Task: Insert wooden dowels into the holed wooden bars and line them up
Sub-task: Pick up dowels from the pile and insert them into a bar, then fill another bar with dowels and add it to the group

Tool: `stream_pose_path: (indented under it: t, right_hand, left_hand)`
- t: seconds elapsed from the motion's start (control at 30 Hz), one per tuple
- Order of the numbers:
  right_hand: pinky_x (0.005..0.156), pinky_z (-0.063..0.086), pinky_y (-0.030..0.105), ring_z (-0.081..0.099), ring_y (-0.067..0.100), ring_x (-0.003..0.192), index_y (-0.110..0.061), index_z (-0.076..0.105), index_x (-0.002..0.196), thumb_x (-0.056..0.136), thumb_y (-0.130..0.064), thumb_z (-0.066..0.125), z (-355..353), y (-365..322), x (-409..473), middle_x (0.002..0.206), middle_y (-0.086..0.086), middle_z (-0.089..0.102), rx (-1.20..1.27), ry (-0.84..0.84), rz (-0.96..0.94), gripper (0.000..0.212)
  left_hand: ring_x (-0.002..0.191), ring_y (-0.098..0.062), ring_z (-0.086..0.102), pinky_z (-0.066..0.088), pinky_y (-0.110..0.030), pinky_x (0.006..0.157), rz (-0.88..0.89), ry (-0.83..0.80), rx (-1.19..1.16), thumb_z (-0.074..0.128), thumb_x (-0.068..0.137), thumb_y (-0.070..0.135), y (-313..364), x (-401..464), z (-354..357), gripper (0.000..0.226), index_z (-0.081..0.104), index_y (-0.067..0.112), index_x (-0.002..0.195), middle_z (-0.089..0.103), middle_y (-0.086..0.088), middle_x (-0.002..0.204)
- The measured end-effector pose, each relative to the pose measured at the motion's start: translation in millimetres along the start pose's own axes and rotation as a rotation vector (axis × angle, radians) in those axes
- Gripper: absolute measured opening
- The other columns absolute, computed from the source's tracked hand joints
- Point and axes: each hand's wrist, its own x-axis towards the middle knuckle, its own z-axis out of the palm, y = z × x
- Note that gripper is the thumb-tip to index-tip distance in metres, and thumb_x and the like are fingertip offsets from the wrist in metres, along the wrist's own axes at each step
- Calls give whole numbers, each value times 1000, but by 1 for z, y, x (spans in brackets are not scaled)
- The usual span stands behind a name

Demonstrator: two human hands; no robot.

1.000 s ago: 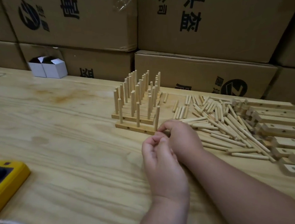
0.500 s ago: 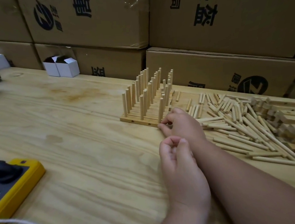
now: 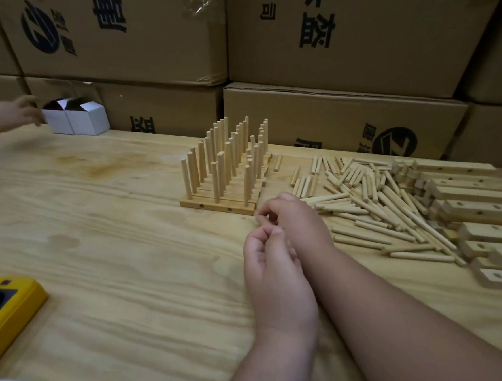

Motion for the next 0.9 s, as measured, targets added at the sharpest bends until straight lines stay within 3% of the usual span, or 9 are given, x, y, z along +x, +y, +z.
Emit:
stream_pose_path:
  t: [0.13,0.2,0.33,0.5,0.6,0.7,0.8,0.9]
  right_hand:
    - [75,52,37,59,11,80,-37,60,73,80,-19,62,-20,5,-39,90,-9,60,60,-44,11,20]
    - [73,50,37,56,9,76,-40,53,65,83,-23,64,-33,9,-66,82,-10,57,85,-38,-21,27]
    - [81,48,30,54,5,86,-33,68,86,89,-32,65,-58,25,-116,86,-13,56,55,-54,-52,4]
    - [89,46,31,50,2,97,-34,70,94,89,-39,60,-88,49,-171,93,-20,51,-49,3,-3,12]
    - [96,43,39,49,14,107,-31,67,106,86,-39,60,-101,59,-184,105,-14,54,-199,206,134,22]
    - [107,32,44,38,23,127,-24,50,134,86,-41,62,-110,59,-178,129,0,50,-227,374,405,52]
    - [118,21,47,28,31,140,-19,33,147,84,-49,59,-111,64,-172,148,9,36,-266,309,589,75]
    - [120,16,47,26,33,142,-18,25,150,85,-56,55,-110,65,-172,150,12,31,-320,193,635,80]
  left_hand:
    - [53,-10,39,32,-23,47,25,9,32,51,100,12,-1,0,1,20,59,18,83,47,3,60]
    - [53,-11,39,32,-23,45,33,-8,46,50,98,12,0,-1,1,19,60,16,82,46,1,61]
    - [50,-11,37,30,-23,42,50,-62,126,48,95,13,1,-5,1,36,63,24,64,46,2,58]
    - [47,-11,35,27,-24,41,42,-95,175,49,97,17,5,-11,3,41,65,25,60,45,3,56]
    - [46,-11,34,26,-23,40,34,-101,166,49,98,18,6,-12,3,43,64,24,58,45,3,55]
    - [46,-10,34,26,-23,40,31,-110,180,49,98,19,6,-13,3,44,65,25,57,45,4,54]
    - [44,-9,34,25,-22,40,35,-109,179,49,98,19,5,-12,4,47,65,25,55,44,5,53]
    - [44,-9,34,26,-23,40,41,-107,185,49,98,19,6,-12,5,46,65,25,55,44,4,53]
